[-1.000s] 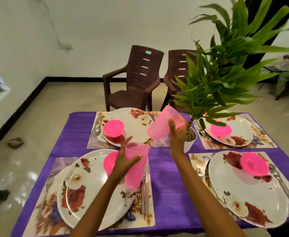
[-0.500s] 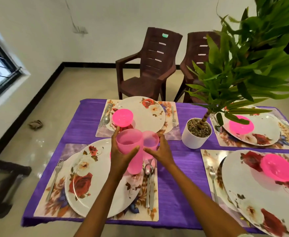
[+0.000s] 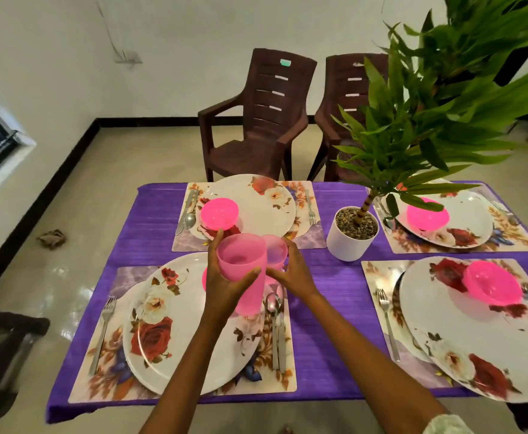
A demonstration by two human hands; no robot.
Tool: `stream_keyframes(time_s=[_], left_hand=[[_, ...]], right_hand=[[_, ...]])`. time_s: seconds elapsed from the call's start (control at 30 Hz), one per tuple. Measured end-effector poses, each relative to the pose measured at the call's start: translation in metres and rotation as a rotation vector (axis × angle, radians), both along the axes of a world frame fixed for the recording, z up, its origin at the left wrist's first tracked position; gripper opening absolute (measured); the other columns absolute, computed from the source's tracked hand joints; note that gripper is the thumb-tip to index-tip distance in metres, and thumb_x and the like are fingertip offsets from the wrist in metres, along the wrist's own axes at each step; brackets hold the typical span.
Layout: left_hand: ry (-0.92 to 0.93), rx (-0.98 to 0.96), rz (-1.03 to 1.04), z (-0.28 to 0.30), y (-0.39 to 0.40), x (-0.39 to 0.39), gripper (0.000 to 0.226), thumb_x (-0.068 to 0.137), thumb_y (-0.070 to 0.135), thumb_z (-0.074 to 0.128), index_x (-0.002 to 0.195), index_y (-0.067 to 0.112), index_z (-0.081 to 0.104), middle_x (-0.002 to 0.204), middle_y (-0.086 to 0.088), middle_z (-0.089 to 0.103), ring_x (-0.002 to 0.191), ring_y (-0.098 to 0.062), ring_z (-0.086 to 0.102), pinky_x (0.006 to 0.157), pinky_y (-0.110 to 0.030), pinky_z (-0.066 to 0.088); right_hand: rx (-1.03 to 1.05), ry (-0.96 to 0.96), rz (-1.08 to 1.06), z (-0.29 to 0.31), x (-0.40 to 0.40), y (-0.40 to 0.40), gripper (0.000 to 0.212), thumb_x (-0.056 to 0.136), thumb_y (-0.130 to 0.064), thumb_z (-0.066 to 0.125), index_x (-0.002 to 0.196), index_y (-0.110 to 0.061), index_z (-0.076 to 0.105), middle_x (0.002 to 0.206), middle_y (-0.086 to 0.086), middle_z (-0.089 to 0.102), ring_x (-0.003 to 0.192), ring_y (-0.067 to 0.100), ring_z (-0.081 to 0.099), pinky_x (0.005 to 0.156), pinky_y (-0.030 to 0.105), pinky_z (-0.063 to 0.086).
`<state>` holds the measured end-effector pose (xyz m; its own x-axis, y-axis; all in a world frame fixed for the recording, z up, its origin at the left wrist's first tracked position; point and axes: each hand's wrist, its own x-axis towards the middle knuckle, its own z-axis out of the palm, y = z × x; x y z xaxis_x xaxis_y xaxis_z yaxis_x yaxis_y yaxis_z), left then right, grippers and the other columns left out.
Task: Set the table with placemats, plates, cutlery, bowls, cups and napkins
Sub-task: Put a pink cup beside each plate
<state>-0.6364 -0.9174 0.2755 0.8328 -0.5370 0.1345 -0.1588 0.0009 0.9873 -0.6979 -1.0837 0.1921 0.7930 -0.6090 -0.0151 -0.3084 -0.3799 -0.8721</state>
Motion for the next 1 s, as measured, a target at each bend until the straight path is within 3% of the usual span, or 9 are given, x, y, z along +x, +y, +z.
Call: stream_keyframes(time_s=[0.1, 0.2, 0.3, 0.37, 0.47, 0.53, 0.7, 0.8, 1.0], left_hand=[[-0.009, 0.021, -0.046, -0.004, -0.002, -0.007, 0.105, 0.057, 0.044, 0.079, 0.144, 0.02, 0.025, 0.138, -0.003, 0.046, 0.125, -0.018, 0.048, 0.099, -0.04, 0.047], [-0.019, 0.036, -0.111, -0.001, -0.006, -0.017, 0.1, 0.059, 0.041, 0.079, 0.143, 0.028, 0.026, 0.137, 0.005, 0.045, 0.125, -0.011, 0.046, 0.101, -0.033, 0.045], [-0.024, 0.015, -0.17, 0.008, -0.019, -0.033, 0.092, 0.059, 0.036, 0.08, 0.135, 0.033, 0.028, 0.129, 0.016, 0.046, 0.117, 0.007, 0.047, 0.096, -0.014, 0.042], [-0.034, 0.005, -0.226, 0.011, -0.031, -0.048, 0.092, 0.057, 0.045, 0.077, 0.135, 0.029, 0.029, 0.13, 0.01, 0.047, 0.118, 0.001, 0.048, 0.098, -0.015, 0.041], [-0.072, 0.013, -0.327, 0.006, -0.055, -0.072, 0.094, 0.056, 0.051, 0.073, 0.136, 0.025, 0.031, 0.132, 0.004, 0.046, 0.122, -0.01, 0.046, 0.101, -0.021, 0.04], [-0.078, 0.041, -0.394, 0.004, -0.075, -0.095, 0.094, 0.054, 0.054, 0.072, 0.135, 0.026, 0.032, 0.131, 0.006, 0.046, 0.12, -0.011, 0.047, 0.1, -0.023, 0.04], [-0.041, 0.063, -0.514, 0.007, -0.121, -0.157, 0.094, 0.05, 0.057, 0.068, 0.132, 0.024, 0.036, 0.127, 0.009, 0.047, 0.113, -0.003, 0.048, 0.085, -0.003, 0.037], [-0.083, 0.083, -0.577, 0.003, -0.155, -0.186, 0.1, 0.049, 0.057, 0.07, 0.137, 0.027, 0.033, 0.136, 0.008, 0.045, 0.121, -0.009, 0.047, 0.094, -0.023, 0.041], [-0.09, 0.127, -0.65, 0.003, -0.242, -0.253, 0.104, 0.052, 0.06, 0.07, 0.142, 0.025, 0.03, 0.138, -0.002, 0.048, 0.125, -0.016, 0.046, 0.1, -0.033, 0.043]], right_hand=[[0.002, 0.015, 0.004, -0.001, -0.005, 0.006, 0.128, 0.051, -0.092, 0.05, 0.149, -0.017, 0.018, 0.153, 0.008, 0.025, 0.141, 0.025, 0.024, 0.112, 0.047, 0.03], [0.081, 0.009, -0.039, 0.016, -0.018, 0.022, 0.135, 0.049, -0.091, 0.045, 0.15, -0.011, 0.007, 0.157, 0.01, 0.011, 0.145, 0.024, 0.008, 0.115, 0.043, 0.017], [0.267, -0.122, -0.249, 0.045, -0.037, 0.031, 0.087, 0.071, -0.069, 0.042, 0.141, -0.017, 0.037, 0.145, 0.012, 0.036, 0.137, 0.025, 0.031, 0.112, 0.04, 0.028], [0.426, -0.329, -0.38, 0.068, -0.057, 0.028, 0.048, 0.094, -0.05, 0.043, 0.125, -0.017, 0.056, 0.128, 0.008, 0.056, 0.121, 0.021, 0.052, 0.102, 0.04, 0.042], [0.489, -0.409, -0.396, 0.103, -0.095, 0.013, 0.04, 0.097, -0.042, 0.037, 0.113, -0.015, 0.063, 0.107, -0.001, 0.068, 0.1, 0.008, 0.063, 0.088, 0.025, 0.048], [0.423, -0.302, -0.28, 0.12, -0.125, 0.002, 0.028, 0.098, -0.031, 0.043, 0.119, -0.02, 0.058, 0.113, -0.006, 0.064, 0.103, 0.004, 0.059, 0.091, 0.022, 0.046], [0.228, -0.035, -0.178, 0.135, -0.204, -0.032, 0.07, 0.084, -0.011, 0.069, 0.144, -0.017, 0.033, 0.137, 0.0, 0.044, 0.12, 0.01, 0.047, 0.087, 0.007, 0.044], [0.218, 0.001, -0.177, 0.135, -0.246, -0.061, 0.08, 0.08, -0.012, 0.073, 0.146, -0.021, 0.028, 0.139, 0.0, 0.04, 0.122, 0.009, 0.044, 0.085, 0.007, 0.045], [0.144, -0.027, -0.317, 0.123, -0.318, -0.143, 0.084, 0.064, -0.041, 0.078, 0.138, -0.026, 0.04, 0.127, -0.009, 0.052, 0.12, 0.011, 0.05, 0.092, 0.014, 0.044]])
